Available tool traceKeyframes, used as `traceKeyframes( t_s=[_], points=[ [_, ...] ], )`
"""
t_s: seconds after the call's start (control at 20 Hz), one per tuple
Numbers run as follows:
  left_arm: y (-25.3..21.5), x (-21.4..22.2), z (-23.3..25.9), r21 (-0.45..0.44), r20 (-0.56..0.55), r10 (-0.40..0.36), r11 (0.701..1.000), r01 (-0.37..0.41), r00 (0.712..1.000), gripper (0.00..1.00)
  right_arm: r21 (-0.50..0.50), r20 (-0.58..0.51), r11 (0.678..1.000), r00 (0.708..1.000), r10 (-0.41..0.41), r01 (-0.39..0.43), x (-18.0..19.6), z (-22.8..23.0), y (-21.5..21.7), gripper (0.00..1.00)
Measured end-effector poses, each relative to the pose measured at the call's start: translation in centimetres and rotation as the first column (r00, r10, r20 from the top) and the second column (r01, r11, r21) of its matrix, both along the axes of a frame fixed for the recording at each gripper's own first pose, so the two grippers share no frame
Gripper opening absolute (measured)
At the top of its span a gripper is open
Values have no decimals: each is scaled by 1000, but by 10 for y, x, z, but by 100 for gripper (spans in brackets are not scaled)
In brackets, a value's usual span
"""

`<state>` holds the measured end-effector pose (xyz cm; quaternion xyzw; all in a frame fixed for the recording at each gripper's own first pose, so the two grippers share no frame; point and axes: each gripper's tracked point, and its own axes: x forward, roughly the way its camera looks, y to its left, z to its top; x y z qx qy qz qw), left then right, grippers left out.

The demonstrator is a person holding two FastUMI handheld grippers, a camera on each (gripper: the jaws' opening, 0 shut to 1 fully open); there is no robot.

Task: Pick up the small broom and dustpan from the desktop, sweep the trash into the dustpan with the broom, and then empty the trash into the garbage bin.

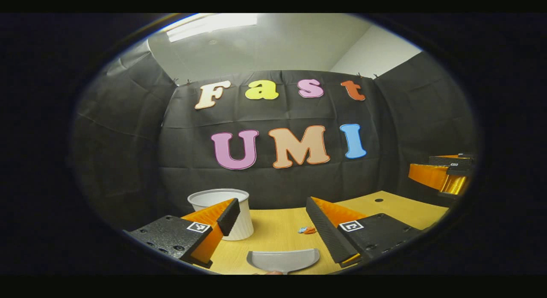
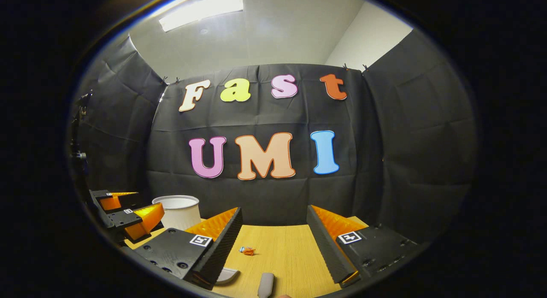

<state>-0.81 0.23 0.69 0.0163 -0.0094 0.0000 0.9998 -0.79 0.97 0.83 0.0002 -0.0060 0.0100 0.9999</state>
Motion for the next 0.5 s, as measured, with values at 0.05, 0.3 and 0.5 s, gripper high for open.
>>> traceKeyframes(
  t_s=[0.05, 0.3, 0.5],
  points=[
    [0, -1, 0, 1, 3, -1, 1000, 1, 1000, 95, -2, -2, 1000, 1000, 1, -1, 0, -1, 1, 90],
    [1, 0, -6, 0, -16, -5, 1000, 5, 1000, 95, -1, -3, 1000, 1000, 8, -8, 0, -1, 5, 90],
    [2, -1, -10, -1, -28, -6, 1000, 6, 1000, 93, 0, -15, 1000, 1000, 11, -11, 1, -5, 7, 90]
  ],
)
